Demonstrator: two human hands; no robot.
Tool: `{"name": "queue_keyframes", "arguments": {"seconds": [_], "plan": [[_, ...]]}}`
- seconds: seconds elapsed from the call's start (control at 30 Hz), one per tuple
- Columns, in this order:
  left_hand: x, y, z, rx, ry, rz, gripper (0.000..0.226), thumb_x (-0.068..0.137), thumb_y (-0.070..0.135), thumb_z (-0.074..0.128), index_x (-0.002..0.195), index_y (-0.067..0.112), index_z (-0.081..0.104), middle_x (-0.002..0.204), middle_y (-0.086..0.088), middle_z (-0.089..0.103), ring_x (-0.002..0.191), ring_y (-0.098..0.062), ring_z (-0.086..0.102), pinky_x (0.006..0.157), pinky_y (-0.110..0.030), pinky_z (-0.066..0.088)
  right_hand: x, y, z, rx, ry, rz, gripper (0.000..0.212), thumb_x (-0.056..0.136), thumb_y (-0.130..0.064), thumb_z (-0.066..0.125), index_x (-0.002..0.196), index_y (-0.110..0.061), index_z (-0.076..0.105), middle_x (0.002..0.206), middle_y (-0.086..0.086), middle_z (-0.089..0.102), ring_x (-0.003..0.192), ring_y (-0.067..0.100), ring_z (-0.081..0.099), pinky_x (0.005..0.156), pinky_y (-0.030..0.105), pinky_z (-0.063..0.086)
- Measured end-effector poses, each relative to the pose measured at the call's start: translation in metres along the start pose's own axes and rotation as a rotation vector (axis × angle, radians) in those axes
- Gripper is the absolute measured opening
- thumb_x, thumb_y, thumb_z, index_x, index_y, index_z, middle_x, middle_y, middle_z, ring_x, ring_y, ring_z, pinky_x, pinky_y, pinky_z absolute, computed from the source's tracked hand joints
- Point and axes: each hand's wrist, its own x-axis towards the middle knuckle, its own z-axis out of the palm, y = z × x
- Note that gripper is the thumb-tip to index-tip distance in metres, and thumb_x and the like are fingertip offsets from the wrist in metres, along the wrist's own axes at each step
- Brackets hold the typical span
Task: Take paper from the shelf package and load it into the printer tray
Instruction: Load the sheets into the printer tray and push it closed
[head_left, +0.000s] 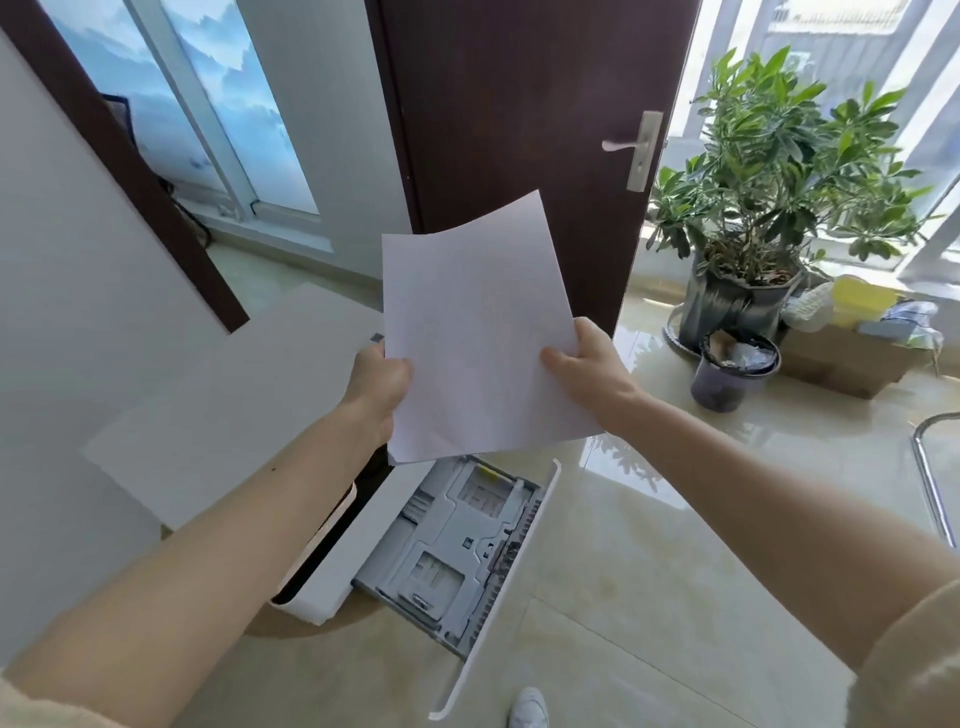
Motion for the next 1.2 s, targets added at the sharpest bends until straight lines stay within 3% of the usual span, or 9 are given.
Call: {"name": "queue_keyframes", "arguments": {"seconds": [0.1, 0.17, 0.23, 0.43, 0.53, 0.73, 0.87, 1.07, 1.2], "plan": [[0.018, 0.009, 0.005, -0.003, 0.059, -0.011, 0.018, 0.087, -0.005, 0.044, 0.084, 0.006, 0.057, 0.084, -0.010, 0.059, 0.074, -0.027, 0.056, 0.061, -0.030, 0.047, 0.028, -0.004, -0.001, 0.016, -0.042, -0.010, 0.022, 0.090, -0.015, 0.054, 0.111, -0.011, 0.053, 0.108, 0.006, 0.060, 0.095, 0.023, 0.060, 0.066, 0.029, 0.047], [0.027, 0.013, 0.011, -0.011, 0.094, -0.026, 0.018, 0.086, -0.007, 0.043, 0.089, 0.004, 0.057, 0.086, -0.011, 0.058, 0.075, -0.027, 0.056, 0.061, -0.029, 0.046, 0.047, -0.004, -0.002, 0.025, -0.076, -0.016, 0.022, 0.090, -0.015, 0.054, 0.111, -0.011, 0.053, 0.110, 0.008, 0.062, 0.098, 0.025, 0.062, 0.075, 0.035, 0.052], [0.035, 0.015, 0.017, -0.017, 0.128, -0.038, 0.020, 0.087, -0.007, 0.043, 0.082, 0.006, 0.057, 0.081, -0.009, 0.058, 0.070, -0.026, 0.055, 0.059, -0.028, 0.046, 0.066, -0.004, -0.003, 0.019, -0.119, -0.024, 0.019, 0.089, -0.015, 0.055, 0.108, -0.013, 0.053, 0.111, 0.009, 0.062, 0.101, 0.028, 0.063, 0.083, 0.041, 0.054], [0.050, 0.017, 0.036, -0.053, 0.273, -0.079, 0.018, 0.088, -0.007, 0.043, 0.088, 0.003, 0.058, 0.084, -0.010, 0.057, 0.075, -0.026, 0.054, 0.059, -0.027, 0.045, 0.117, -0.001, -0.005, -0.028, -0.267, -0.073, 0.017, 0.088, -0.017, 0.056, 0.104, -0.014, 0.052, 0.111, 0.010, 0.061, 0.103, 0.030, 0.062, 0.086, 0.046, 0.054], [0.049, 0.013, 0.046, -0.098, 0.376, -0.110, 0.021, 0.087, -0.006, 0.043, 0.085, 0.005, 0.061, 0.089, -0.011, 0.059, 0.077, -0.026, 0.055, 0.065, -0.029, 0.046, 0.140, -0.001, -0.007, -0.054, -0.373, -0.108, 0.022, 0.088, -0.018, 0.056, 0.109, -0.012, 0.053, 0.113, 0.011, 0.061, 0.104, 0.031, 0.061, 0.089, 0.047, 0.053], [0.038, 0.002, 0.051, -0.144, 0.594, -0.199, 0.024, 0.090, -0.002, 0.043, 0.104, 0.002, 0.062, 0.099, -0.013, 0.063, 0.086, -0.029, 0.059, 0.079, -0.038, 0.050, 0.170, -0.008, 0.010, -0.096, -0.578, -0.194, 0.026, 0.089, -0.017, 0.056, 0.114, -0.011, 0.052, 0.113, 0.009, 0.061, 0.104, 0.029, 0.060, 0.087, 0.042, 0.051], [0.033, -0.003, 0.042, -0.199, 0.712, -0.215, 0.024, 0.092, -0.002, 0.041, 0.101, 0.006, 0.061, 0.090, -0.007, 0.063, 0.079, -0.027, 0.059, 0.064, -0.028, 0.049, 0.180, -0.018, 0.036, -0.098, -0.707, -0.226, 0.034, 0.090, -0.017, 0.055, 0.122, -0.011, 0.052, 0.116, 0.008, 0.061, 0.103, 0.028, 0.061, 0.082, 0.036, 0.049], [0.028, -0.014, 0.023, -0.243, 0.828, -0.230, 0.029, 0.092, -0.002, 0.040, 0.110, 0.006, 0.061, 0.099, -0.009, 0.065, 0.085, -0.028, 0.061, 0.068, -0.029, 0.050, 0.183, -0.031, 0.072, -0.119, -0.823, -0.279, 0.028, 0.088, -0.018, 0.054, 0.115, -0.013, 0.053, 0.109, 0.008, 0.063, 0.100, 0.030, 0.062, 0.084, 0.041, 0.053], [0.019, -0.019, 0.018, -0.285, 0.901, -0.242, 0.029, 0.093, -0.001, 0.040, 0.110, 0.009, 0.060, 0.100, -0.008, 0.065, 0.083, -0.026, 0.061, 0.064, -0.027, 0.049, 0.182, -0.035, 0.090, -0.112, -0.920, -0.307, 0.036, 0.083, -0.021, 0.054, 0.119, -0.015, 0.054, 0.112, 0.008, 0.066, 0.101, 0.030, 0.064, 0.089, 0.048, 0.055]]}}
